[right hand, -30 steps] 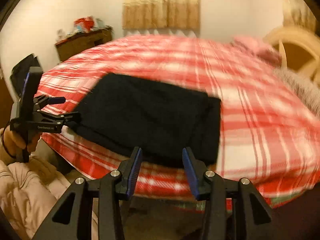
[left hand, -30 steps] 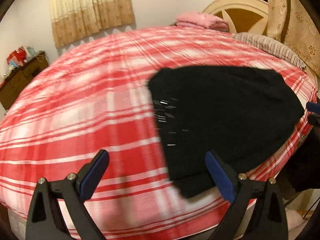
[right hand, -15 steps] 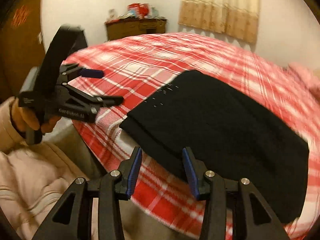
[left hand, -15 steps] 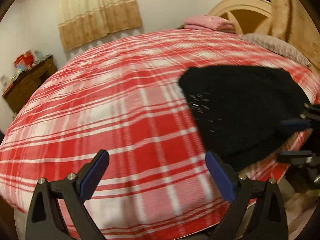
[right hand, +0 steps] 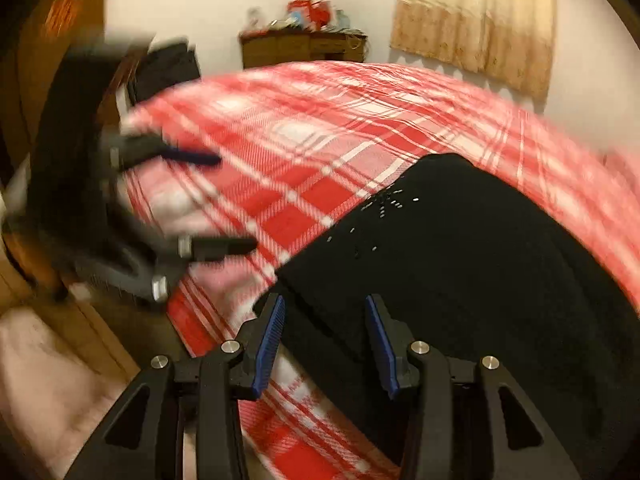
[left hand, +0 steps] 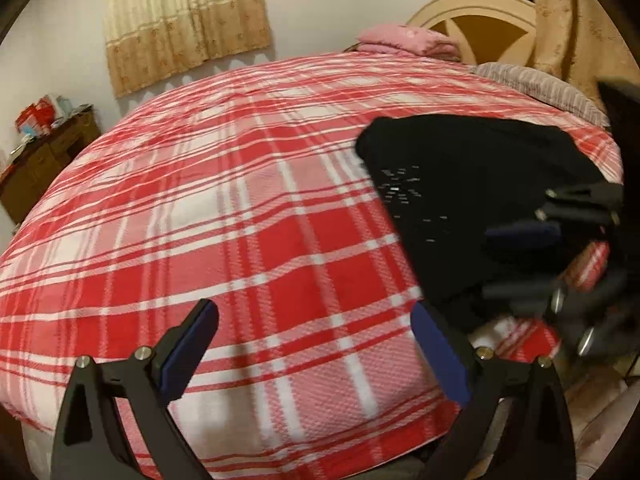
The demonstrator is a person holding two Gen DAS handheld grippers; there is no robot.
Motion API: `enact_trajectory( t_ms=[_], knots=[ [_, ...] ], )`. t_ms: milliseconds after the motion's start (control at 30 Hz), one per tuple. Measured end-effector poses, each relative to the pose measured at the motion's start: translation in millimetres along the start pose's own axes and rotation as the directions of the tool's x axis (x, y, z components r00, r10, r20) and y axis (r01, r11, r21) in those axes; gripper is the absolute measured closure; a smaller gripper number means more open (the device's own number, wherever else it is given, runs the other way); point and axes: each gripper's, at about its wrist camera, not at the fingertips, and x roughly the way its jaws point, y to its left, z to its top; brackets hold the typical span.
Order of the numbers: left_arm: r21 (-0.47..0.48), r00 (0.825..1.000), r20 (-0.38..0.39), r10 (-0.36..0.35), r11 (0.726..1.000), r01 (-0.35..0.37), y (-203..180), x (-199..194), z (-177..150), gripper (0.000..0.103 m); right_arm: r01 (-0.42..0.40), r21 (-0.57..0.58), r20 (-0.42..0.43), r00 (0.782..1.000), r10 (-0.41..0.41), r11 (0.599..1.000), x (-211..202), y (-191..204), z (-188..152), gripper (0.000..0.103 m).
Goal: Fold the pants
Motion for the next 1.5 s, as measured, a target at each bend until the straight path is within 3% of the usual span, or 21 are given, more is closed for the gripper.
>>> enact_trajectory(
  t_ms=[67,167,367,433,600,700,767,900,1200,1333,1433,1467,1500],
  knots=[
    [0.061,1.000,0.009,-0.012,0.998,0.011,-13,4,0,0.004,-0.035,0.117,0.033,0.999,0.031,0.993,-10,-21,4,0.059],
    [0.164,0.999,0.019,0.036,0.986,-0.039,-30,14,-1,0.004,-0.030,0.179,0.045,0.999,0.022,0.983,-23,-37,-1,0.059],
    [0.129,1.000,0.018,-0.015,0.992,0.013,-23,21,3,0.005,-0.046,0.246,0.062,0.998,0.032,0.968,-37,-41,-16,0.059],
    [0.128,0.999,0.021,-0.031,0.991,0.028,-23,22,3,0.009,-0.056,0.251,0.059,0.997,0.043,0.966,-37,-41,-17,0.059],
    [0.193,0.997,0.059,-0.042,0.981,0.030,-38,14,4,0.034,-0.151,0.306,0.058,0.988,0.140,0.940,-47,-40,-30,0.059],
    [0.185,0.996,0.061,-0.069,0.981,0.057,-40,12,4,0.042,-0.156,0.336,0.046,0.988,0.149,0.929,-49,-41,-41,0.059],
    [0.174,0.992,0.086,-0.097,0.981,0.081,-38,2,2,0.042,-0.151,0.348,0.036,0.988,0.148,0.925,-48,-41,-45,0.059],
    [0.231,0.988,0.148,-0.048,0.973,0.012,-43,-5,0,0.041,-0.162,0.348,0.036,0.987,0.159,0.924,-46,-38,-45,0.059],
    [0.282,0.983,0.173,-0.069,0.959,0.018,-52,-6,-3,0.041,-0.159,0.352,0.015,0.986,0.164,0.922,-44,-39,-50,0.059],
    [0.340,0.982,0.191,0.003,0.938,-0.069,-65,4,-2,0.041,-0.159,0.350,0.014,0.986,0.164,0.923,-43,-39,-49,0.059],
    [0.342,0.976,0.219,0.011,0.936,-0.088,-67,3,0,0.040,-0.155,0.341,0.018,0.987,0.159,0.927,-44,-36,-48,0.059],
    [0.337,0.974,0.226,0.003,0.938,-0.081,-67,2,1,0.041,-0.155,0.343,0.018,0.987,0.159,0.926,-43,-36,-49,0.059],
    [0.327,0.973,0.231,-0.013,0.943,-0.065,-67,0,2,0.048,-0.155,0.348,0.018,0.987,0.159,0.925,-43,-37,-49,0.059]
  ],
)
